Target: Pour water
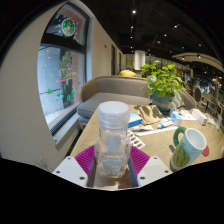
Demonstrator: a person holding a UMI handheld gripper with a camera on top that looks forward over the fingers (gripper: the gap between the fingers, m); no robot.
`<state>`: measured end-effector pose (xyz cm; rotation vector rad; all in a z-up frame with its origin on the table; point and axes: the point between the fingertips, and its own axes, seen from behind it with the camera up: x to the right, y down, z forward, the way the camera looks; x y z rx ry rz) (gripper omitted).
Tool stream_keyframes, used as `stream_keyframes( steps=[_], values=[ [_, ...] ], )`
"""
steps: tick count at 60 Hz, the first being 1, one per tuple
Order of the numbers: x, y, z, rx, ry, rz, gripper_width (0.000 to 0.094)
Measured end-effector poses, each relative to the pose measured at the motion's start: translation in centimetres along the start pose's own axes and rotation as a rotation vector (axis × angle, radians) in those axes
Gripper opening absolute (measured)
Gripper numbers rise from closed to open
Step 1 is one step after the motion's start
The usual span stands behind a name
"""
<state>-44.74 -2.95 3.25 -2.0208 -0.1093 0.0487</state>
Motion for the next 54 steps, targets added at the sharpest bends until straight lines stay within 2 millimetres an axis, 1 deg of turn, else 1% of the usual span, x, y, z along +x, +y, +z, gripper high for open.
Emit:
stream_keyframes(
  steps=[4,11,15,19,24,26,29,33,34,40,41,45,48,49,54],
  values=[
    [0.1,-0.3,0.4,0.023,0.009,0.001,0.0488],
    [0.1,-0.4,-0.1,0.023,0.014,-0.004,0.0441],
    [-0.2,-0.9,-0.6,0.022,-0.006,-0.01,0.0416],
    [-0.4,-2.5,-1.9,0.039,-0.032,0.022,0.0415],
    [-0.6,-5.4,-4.0,0.069,-0.083,0.119,0.0415],
    [-0.5,-6.8,-4.5,0.08,-0.118,0.186,0.0415],
    [-0.5,-8.8,-5.7,0.088,-0.18,0.307,0.0414],
    [-0.2,-11.2,-7.1,0.083,-0.285,0.504,0.0413],
    [-0.5,-11.9,-7.6,0.082,-0.303,0.559,0.0414],
    [1.6,-14.5,-8.3,0.087,-0.427,0.892,0.0413],
    [1.7,-15.1,-8.8,0.085,-0.44,0.948,0.0412],
    [3.7,-15.9,-8.4,0.091,-0.5,1.169,0.0411],
    [5.2,-15.9,-8.1,0.092,-0.537,1.324,0.041],
    [5.7,-16.0,-8.5,0.087,-0.545,1.377,0.0408],
    [7.7,-15.3,-7.4,0.083,-0.593,1.615,0.0408]
  ],
)
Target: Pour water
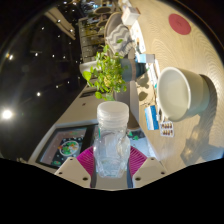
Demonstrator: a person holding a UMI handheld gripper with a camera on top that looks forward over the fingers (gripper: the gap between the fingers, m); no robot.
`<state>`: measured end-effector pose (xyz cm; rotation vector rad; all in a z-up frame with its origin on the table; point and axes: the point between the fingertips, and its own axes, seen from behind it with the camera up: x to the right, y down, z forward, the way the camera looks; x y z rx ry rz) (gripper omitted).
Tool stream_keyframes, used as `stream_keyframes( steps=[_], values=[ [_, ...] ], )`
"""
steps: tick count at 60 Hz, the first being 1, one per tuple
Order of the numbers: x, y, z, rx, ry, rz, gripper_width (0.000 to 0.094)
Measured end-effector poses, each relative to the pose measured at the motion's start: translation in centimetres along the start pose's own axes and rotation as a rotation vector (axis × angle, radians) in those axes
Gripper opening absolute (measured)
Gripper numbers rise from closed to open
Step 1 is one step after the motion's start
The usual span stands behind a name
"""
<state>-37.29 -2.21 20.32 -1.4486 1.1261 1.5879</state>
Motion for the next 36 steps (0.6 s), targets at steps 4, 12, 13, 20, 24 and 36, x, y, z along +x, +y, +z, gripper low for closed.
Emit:
stream_keyframes(
  steps=[4,12,13,20,24,36],
  values=[
    [0.5,-1.6,-0.3,0.016,-0.035,0.164,0.0409],
    [2.1,-2.1,-2.0,0.005,-0.049,0.339,0.0412],
    [2.6,-3.1,-0.6,0.009,-0.04,0.343,0.0411],
    [2.5,-2.6,-1.9,-0.008,-0.024,0.344,0.0409],
    [2.0,-2.7,-1.4,-0.038,0.001,0.292,0.0408],
    [-0.4,-4.2,-2.8,-0.085,0.146,-0.213,0.0412]
  ],
)
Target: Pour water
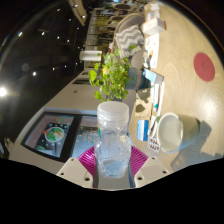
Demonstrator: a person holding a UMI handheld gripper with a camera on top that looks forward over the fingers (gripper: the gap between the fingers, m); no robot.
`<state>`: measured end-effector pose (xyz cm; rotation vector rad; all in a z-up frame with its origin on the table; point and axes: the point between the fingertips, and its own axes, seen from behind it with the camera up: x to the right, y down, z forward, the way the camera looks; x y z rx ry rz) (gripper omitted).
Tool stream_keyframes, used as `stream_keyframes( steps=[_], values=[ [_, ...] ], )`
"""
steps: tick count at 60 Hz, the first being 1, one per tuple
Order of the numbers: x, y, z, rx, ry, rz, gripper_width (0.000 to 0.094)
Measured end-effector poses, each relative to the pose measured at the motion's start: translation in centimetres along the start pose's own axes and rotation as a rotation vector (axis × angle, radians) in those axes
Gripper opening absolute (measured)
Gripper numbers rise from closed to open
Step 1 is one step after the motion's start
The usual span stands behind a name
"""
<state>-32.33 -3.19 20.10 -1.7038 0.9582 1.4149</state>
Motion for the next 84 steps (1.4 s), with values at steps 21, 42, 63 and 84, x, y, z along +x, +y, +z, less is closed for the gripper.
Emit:
stream_keyframes(
  steps=[21,42,63,84],
  values=[
    [4.8,-17.1,-6.6,0.144,0.433,-1.105,0.0414],
    [19.0,-23.6,-9.5,0.04,0.613,-1.282,0.0418],
    [21.4,-22.2,-9.9,-0.02,0.623,-1.295,0.0649],
    [14.0,-17.8,-19.9,-0.042,0.744,-1.175,0.0856]
  ],
)
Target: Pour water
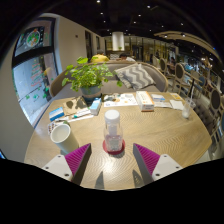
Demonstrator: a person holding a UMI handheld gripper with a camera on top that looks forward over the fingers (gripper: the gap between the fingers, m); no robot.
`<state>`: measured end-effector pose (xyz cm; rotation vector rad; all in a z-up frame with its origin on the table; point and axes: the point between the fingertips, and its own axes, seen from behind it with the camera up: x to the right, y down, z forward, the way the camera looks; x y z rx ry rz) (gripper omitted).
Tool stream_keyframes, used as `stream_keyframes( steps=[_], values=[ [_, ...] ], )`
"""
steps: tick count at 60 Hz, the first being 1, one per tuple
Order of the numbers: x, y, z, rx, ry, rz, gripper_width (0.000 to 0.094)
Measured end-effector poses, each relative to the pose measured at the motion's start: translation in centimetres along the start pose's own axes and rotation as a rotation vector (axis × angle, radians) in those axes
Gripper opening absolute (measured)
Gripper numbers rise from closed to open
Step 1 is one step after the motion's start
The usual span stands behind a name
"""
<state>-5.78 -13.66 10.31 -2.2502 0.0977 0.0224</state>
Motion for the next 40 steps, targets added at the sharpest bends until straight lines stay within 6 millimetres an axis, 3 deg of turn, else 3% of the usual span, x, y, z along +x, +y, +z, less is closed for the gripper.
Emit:
stream_keyframes(
  steps=[9,18,28,40],
  values=[
    [-0.8,-0.2,-7.9,-0.034,0.038,0.034,0.0857],
    [-0.9,-0.3,-12.9,-0.008,0.079,0.02,0.0853],
    [-0.7,0.4,-15.0,-0.017,0.099,0.028,0.0851],
    [0.4,0.8,-16.0,-0.022,0.116,0.012,0.0854]
  ],
)
